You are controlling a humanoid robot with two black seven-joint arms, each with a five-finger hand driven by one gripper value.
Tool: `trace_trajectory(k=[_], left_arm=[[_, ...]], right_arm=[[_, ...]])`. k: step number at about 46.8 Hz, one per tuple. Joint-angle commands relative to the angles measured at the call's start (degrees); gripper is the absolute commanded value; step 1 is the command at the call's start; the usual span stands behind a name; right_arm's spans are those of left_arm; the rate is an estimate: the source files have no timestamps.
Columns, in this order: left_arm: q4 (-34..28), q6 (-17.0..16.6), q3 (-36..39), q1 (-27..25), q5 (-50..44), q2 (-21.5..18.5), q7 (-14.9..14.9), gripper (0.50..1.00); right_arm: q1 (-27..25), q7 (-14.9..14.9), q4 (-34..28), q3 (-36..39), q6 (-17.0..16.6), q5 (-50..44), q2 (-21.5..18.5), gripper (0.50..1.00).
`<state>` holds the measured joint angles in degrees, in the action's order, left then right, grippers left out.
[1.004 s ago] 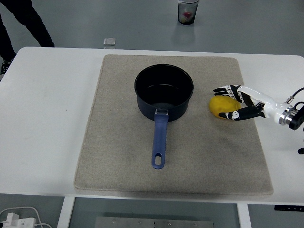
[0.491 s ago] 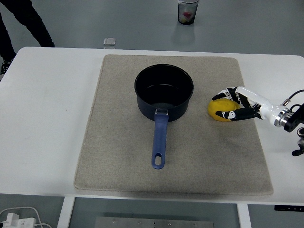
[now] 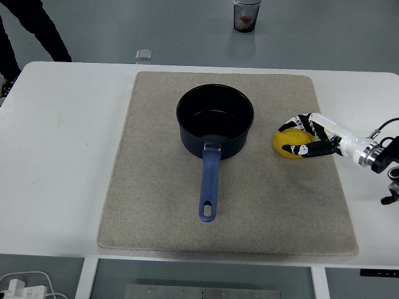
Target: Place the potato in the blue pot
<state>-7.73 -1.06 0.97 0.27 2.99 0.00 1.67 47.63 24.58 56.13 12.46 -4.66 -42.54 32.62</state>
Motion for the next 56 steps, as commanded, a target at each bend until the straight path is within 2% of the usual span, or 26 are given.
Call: trace_trajectory(k=[1,39,56], left_arm=[[0.0,0.0,0.0,0.0,0.0,0.0,0.0,0.996],[0.0,0.0,0.0,0.0,0.0,0.0,0.0,0.996],[-0.1,0.1,0.0,0.0,0.0,0.0,0.0,0.996]], right_arm=[[0.0,0.0,0.0,0.7,0.0,0.1,-0.1,0.500],[0.4,0.0,0.0,1.9,-0.4,1.0,-0.5,0.500],[5.0,-0.2,0.0,1.1,-1.6,2.5,0.2,0.500]])
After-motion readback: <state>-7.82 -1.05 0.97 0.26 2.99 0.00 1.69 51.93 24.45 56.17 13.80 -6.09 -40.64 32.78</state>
